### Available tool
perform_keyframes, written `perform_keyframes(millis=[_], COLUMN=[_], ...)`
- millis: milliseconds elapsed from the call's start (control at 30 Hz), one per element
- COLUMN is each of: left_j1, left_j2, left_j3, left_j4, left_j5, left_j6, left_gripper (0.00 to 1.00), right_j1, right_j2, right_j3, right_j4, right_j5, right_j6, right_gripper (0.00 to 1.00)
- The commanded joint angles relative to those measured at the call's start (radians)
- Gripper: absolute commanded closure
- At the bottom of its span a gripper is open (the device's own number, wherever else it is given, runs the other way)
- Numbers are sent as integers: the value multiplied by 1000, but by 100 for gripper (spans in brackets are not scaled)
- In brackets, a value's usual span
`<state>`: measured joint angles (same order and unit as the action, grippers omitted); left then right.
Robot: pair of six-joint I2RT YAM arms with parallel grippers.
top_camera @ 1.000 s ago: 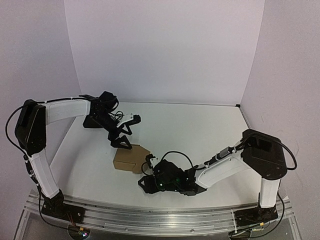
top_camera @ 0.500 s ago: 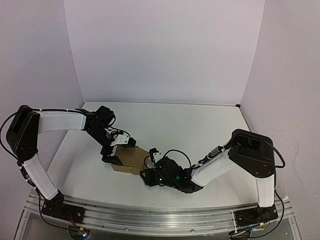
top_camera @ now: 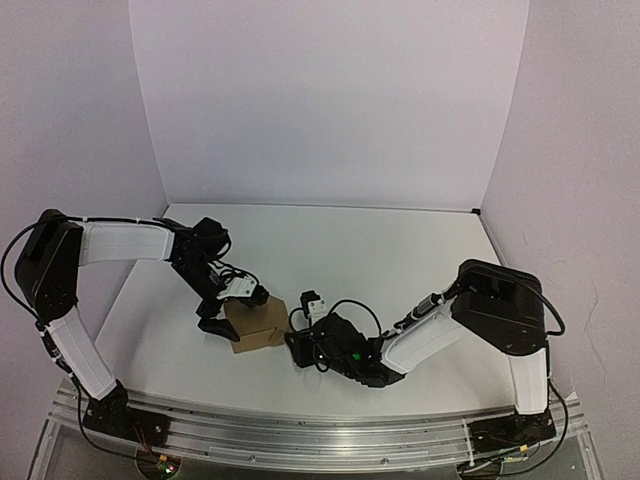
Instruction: Fold the paper box
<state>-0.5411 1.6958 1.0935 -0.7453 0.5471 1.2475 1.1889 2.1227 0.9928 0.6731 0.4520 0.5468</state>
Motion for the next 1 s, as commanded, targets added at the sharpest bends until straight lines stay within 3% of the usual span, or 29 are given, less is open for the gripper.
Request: perform_keyframes(millis=[0,267,433,533,733,967], left_j1=[-6,-6,-6,-8,-39,-54], left_j2=[13,0,-32,-56,-104,-160], left_j3=[-3,-29,-37,-57,-91,-97], left_j4=[-129,-47,2,30,49,75], left_j5=[50,-12,-33,-40,-44,-35], left_j6=[29,-33,-100,-116,-122,-147], left_gripper=[2,3,1,0,0,0], right_j1=[-5,-8,-8,-6,-4,-4], right_j2=[-15,-29,-96,-130,-70,18], right_j3=[49,23,-42,-74,33,124], right_j4=[53,53,51,48,-38,-110], right_j5=[25,56,-99,-132,-135,-93], right_j6=[-72,-105,-297,-396,-633,-778], right_gripper=[57,55,33,27,20,16])
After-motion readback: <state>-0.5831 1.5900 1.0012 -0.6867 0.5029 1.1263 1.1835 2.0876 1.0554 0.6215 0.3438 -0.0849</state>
